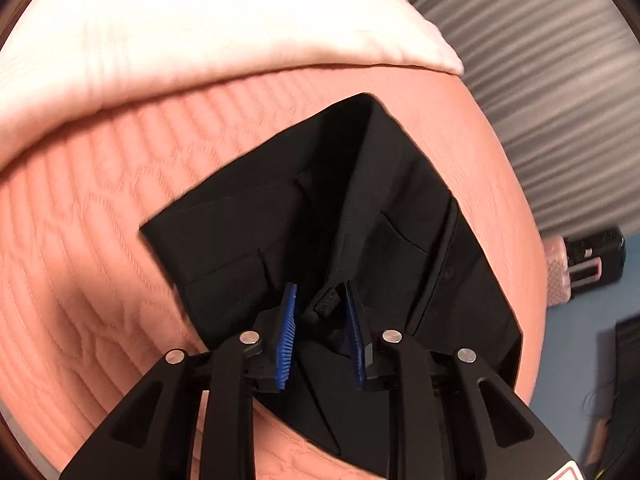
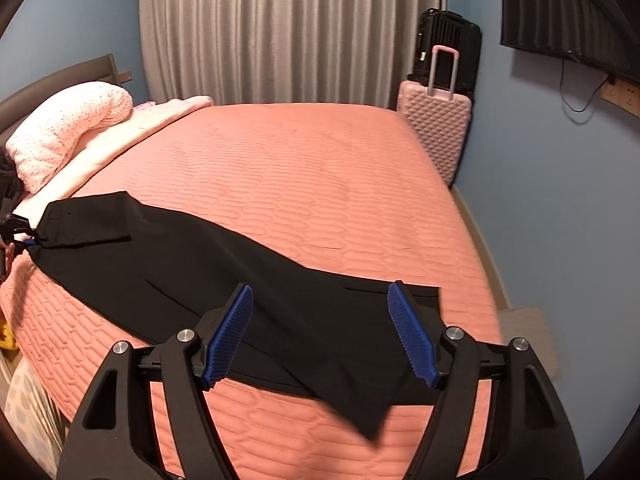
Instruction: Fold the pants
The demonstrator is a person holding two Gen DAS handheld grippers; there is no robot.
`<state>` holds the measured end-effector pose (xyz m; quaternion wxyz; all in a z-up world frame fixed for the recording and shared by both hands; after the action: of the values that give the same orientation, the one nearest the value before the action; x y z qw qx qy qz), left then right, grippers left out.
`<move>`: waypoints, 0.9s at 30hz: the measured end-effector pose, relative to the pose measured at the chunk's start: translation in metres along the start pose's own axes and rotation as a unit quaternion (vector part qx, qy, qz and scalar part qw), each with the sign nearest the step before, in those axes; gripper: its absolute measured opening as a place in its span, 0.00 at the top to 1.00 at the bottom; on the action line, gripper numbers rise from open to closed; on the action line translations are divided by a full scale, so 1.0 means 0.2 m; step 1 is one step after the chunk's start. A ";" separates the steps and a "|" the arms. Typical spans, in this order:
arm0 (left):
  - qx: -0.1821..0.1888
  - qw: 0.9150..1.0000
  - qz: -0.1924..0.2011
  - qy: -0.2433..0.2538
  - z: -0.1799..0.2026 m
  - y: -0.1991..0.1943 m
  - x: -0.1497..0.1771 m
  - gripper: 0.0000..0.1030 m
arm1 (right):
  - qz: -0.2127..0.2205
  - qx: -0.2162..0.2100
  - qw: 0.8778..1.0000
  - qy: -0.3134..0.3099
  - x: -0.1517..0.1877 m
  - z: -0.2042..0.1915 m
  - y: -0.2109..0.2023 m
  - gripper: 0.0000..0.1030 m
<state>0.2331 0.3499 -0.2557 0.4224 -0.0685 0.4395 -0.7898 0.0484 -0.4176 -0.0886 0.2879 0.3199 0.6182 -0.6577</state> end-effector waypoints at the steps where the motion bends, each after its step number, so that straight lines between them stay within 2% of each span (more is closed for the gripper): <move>1: 0.012 1.000 0.001 -0.013 0.00 0.00 0.00 0.74 | 0.000 -0.003 1.000 -0.001 0.00 -0.03 0.00 0.33; 2: 0.019 1.000 0.001 -0.021 0.01 0.01 0.00 0.70 | -0.001 -0.009 1.000 0.000 0.00 -0.05 0.01 0.33; 4: 0.019 1.000 0.000 -0.017 0.02 0.03 0.00 0.74 | -0.004 -0.014 1.000 -0.001 0.02 -0.09 0.01 0.33; 5: 0.015 1.000 -0.001 -0.009 0.02 0.04 -0.01 0.87 | -0.007 -0.015 1.000 -0.001 0.03 -0.10 0.02 0.33; 7: 0.032 0.999 -0.006 -0.012 0.02 0.02 -0.03 0.89 | -0.012 -0.017 1.000 -0.003 0.04 -0.12 0.01 0.33; 9: 0.064 0.998 -0.015 -0.010 0.02 -0.06 -0.08 0.89 | -0.013 -0.021 1.000 -0.008 0.04 -0.14 0.00 0.33; 11: 0.067 0.997 -0.022 0.015 0.02 -0.16 -0.12 0.89 | -0.011 -0.021 1.000 -0.016 0.03 -0.16 -0.01 0.33; 14: 0.021 0.998 -0.029 0.060 -0.09 -0.28 -0.19 0.89 | -0.013 -0.025 0.999 -0.020 0.03 -0.18 -0.01 0.33; 15: 0.004 0.997 -0.039 0.069 -0.13 -0.26 -0.20 0.87 | -0.018 -0.029 0.999 -0.017 0.05 -0.18 0.01 0.33; 16: -0.024 0.994 -0.068 0.086 -0.20 -0.20 -0.19 0.85 | -0.022 -0.029 0.999 -0.015 0.06 -0.19 0.02 0.33; 17: -0.062 0.989 -0.088 0.098 -0.28 -0.13 -0.17 0.76 | -0.025 -0.026 0.999 -0.009 0.09 -0.18 0.05 0.33; 18: -0.082 0.986 -0.100 0.106 -0.33 -0.08 -0.15 0.71 | -0.028 -0.026 0.999 -0.003 0.10 -0.18 0.06 0.33; 20: -0.075 0.990 -0.067 0.098 -0.33 -0.10 -0.15 0.71 | -0.034 -0.019 0.999 0.011 0.13 -0.16 0.07 0.33; 21: -0.093 0.990 -0.045 0.101 -0.32 -0.14 -0.17 0.71 | -0.036 -0.012 0.999 0.013 0.15 -0.14 0.05 0.33; 23: -0.161 0.978 0.010 0.133 -0.29 -0.26 -0.19 0.72 | -0.038 -0.001 0.999 0.012 0.19 -0.08 0.01 0.30; 24: -0.199 0.967 0.041 0.153 -0.27 -0.34 -0.19 0.72 | -0.041 0.011 0.999 0.016 0.22 -0.02 -0.02 0.25; 25: -0.221 0.960 0.062 0.163 -0.25 -0.39 -0.19 0.72 | -0.044 0.024 0.998 0.025 0.26 0.05 -0.04 0.15; 27: -0.225 0.953 0.082 0.185 -0.17 -0.47 -0.15 0.72 | -0.049 0.041 0.997 0.050 0.32 0.18 -0.06 0.13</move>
<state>0.1786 0.4184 -0.1971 0.3705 0.0214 0.6801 -0.6323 -0.0025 -0.4521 -0.1295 0.2110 0.3328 0.6194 -0.6790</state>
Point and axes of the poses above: each gripper's, at about its wrist camera, not at the fingertips, and y roughly the way its jaws point, z to its right, x to its underside, the point moved 6 cm from there along y, roughly the way its jaws point, and after that the axes turned 2 degrees about x, right-handed, at the moved point
